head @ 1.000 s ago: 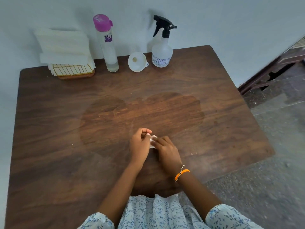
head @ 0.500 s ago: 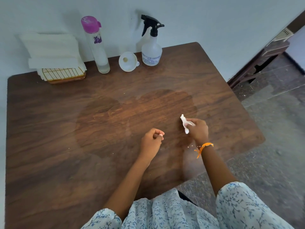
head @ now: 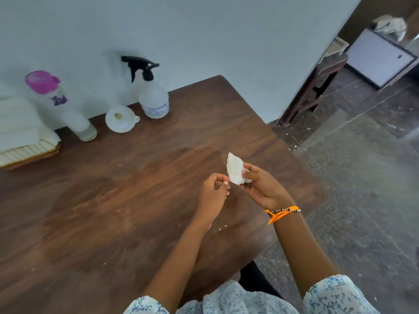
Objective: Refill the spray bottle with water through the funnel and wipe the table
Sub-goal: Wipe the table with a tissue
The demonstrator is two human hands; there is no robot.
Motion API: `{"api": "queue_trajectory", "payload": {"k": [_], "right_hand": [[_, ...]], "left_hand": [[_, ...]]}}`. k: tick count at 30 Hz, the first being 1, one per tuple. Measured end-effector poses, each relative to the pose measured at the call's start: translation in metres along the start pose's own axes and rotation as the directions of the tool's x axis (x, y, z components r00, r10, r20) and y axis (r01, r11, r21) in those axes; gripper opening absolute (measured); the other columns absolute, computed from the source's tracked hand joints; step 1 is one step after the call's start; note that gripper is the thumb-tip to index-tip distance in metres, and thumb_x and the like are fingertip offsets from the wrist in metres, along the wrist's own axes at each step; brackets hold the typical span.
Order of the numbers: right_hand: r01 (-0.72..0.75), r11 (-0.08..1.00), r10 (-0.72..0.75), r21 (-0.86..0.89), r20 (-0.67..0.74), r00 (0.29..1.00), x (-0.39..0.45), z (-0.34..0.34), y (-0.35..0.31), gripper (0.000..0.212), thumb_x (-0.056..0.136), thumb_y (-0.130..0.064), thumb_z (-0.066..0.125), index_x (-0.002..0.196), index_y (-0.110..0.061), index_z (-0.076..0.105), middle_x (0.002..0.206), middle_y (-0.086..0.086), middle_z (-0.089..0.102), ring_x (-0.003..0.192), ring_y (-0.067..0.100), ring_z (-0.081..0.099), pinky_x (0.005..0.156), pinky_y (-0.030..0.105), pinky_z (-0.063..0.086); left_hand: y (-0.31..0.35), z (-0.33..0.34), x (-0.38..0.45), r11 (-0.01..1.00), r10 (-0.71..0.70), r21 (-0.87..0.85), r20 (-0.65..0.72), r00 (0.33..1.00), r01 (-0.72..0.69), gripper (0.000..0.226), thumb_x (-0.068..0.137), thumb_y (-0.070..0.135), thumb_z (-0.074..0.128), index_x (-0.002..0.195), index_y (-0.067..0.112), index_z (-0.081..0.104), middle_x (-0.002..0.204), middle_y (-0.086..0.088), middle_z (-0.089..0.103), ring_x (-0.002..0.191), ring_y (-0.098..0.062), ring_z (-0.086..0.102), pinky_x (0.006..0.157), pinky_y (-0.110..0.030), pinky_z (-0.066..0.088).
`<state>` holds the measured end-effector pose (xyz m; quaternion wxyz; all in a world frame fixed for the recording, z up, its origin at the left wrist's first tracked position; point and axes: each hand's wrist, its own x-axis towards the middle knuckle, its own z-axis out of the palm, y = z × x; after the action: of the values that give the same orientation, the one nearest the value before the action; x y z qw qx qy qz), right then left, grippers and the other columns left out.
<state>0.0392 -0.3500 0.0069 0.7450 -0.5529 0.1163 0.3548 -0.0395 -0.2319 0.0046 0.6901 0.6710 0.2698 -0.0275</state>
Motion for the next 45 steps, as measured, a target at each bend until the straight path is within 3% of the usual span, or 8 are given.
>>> {"api": "queue_trajectory", "payload": {"k": [12,18,22,28,31,35,39,45], "right_hand": [[0.105,0.976,-0.099,0.193,-0.045,0.994,0.082,-0.179,-0.159,0.023,0.092,0.001,0.043,0.101,-0.007,0.062,0.093,0.01,0.066,0.086,0.019,0.062,0.069,0.023,0.057],[0.061,0.956,-0.038,0.287,-0.084,0.996,0.138,-0.25,-0.195,0.024,0.093,0.004,0.039,0.102,-0.005,0.059,0.096,0.012,0.064,0.082,0.016,0.066,0.067,0.022,0.057],[0.024,0.943,0.037,0.332,-0.175,0.984,0.186,-0.286,-0.194,0.022,0.093,0.005,0.04,0.097,-0.004,0.06,0.096,0.015,0.063,0.083,0.02,0.064,0.066,0.022,0.057],[-0.053,0.967,0.136,0.251,-0.328,0.935,0.264,-0.336,-0.173,0.019,0.092,0.001,0.048,0.096,-0.011,0.062,0.103,0.013,0.064,0.093,0.023,0.062,0.066,0.025,0.057],[-0.118,0.974,0.187,0.195,-0.39,0.902,0.304,-0.36,-0.156,0.018,0.092,0.0,0.051,0.106,-0.007,0.059,0.108,0.014,0.063,0.09,0.02,0.062,0.067,0.025,0.053],[-0.152,0.979,0.196,0.134,-0.436,0.878,0.344,-0.382,-0.135,0.012,0.09,0.0,0.054,0.098,-0.007,0.06,0.1,0.011,0.062,0.085,0.017,0.061,0.071,0.025,0.053],[-0.195,0.981,0.172,0.004,-0.485,0.858,0.384,-0.398,-0.11,0.011,0.089,-0.001,0.056,0.093,-0.01,0.06,0.094,0.007,0.061,0.085,0.018,0.058,0.068,0.025,0.052],[-0.282,0.954,0.187,-0.101,-0.534,0.824,0.437,-0.421,-0.071,0.023,0.086,-0.003,0.057,0.107,-0.011,0.062,0.101,0.01,0.062,0.088,0.021,0.059,0.085,0.043,0.054]], "left_hand": [[0.079,0.217,0.138,0.999,0.041,-0.027,-0.036,0.999,-0.042,0.017,0.091,0.006,0.05,0.086,0.017,0.062,0.074,0.001,0.06,0.068,-0.011,0.058,0.07,-0.027,0.053],[0.084,0.299,0.216,0.995,-0.011,0.094,-0.021,1.0,0.013,0.013,0.091,0.012,0.052,0.093,0.02,0.062,0.093,-0.003,0.065,0.081,-0.016,0.065,0.078,-0.037,0.057],[0.069,0.334,0.27,0.978,-0.094,0.189,-0.007,0.996,0.094,0.016,0.089,0.016,0.05,0.09,0.026,0.061,0.095,0.0,0.064,0.085,-0.017,0.065,0.082,-0.044,0.055],[0.025,0.368,0.347,0.945,-0.257,0.192,-0.064,0.964,0.264,0.016,0.091,0.015,0.047,0.095,0.017,0.062,0.095,-0.001,0.062,0.09,-0.016,0.061,0.089,-0.043,0.052],[0.001,0.379,0.382,0.927,-0.308,0.194,-0.096,0.947,0.321,0.016,0.091,0.013,0.046,0.094,0.017,0.062,0.092,0.0,0.062,0.089,-0.017,0.061,0.09,-0.042,0.052],[-0.028,0.388,0.42,0.907,-0.36,0.188,-0.121,0.925,0.378,0.017,0.092,0.011,0.046,0.095,0.015,0.062,0.089,0.003,0.06,0.084,-0.014,0.06,0.09,-0.04,0.052],[-0.06,0.394,0.447,0.883,-0.398,0.21,-0.142,0.906,0.421,0.017,0.091,0.012,0.047,0.096,0.016,0.063,0.096,-0.001,0.063,0.095,-0.019,0.06,0.094,-0.041,0.05],[-0.097,0.401,0.471,0.852,-0.431,0.258,-0.15,0.89,0.456,0.019,0.089,0.015,0.047,0.099,0.016,0.064,0.1,-0.002,0.064,0.099,-0.022,0.059,0.095,-0.044,0.048]]}}
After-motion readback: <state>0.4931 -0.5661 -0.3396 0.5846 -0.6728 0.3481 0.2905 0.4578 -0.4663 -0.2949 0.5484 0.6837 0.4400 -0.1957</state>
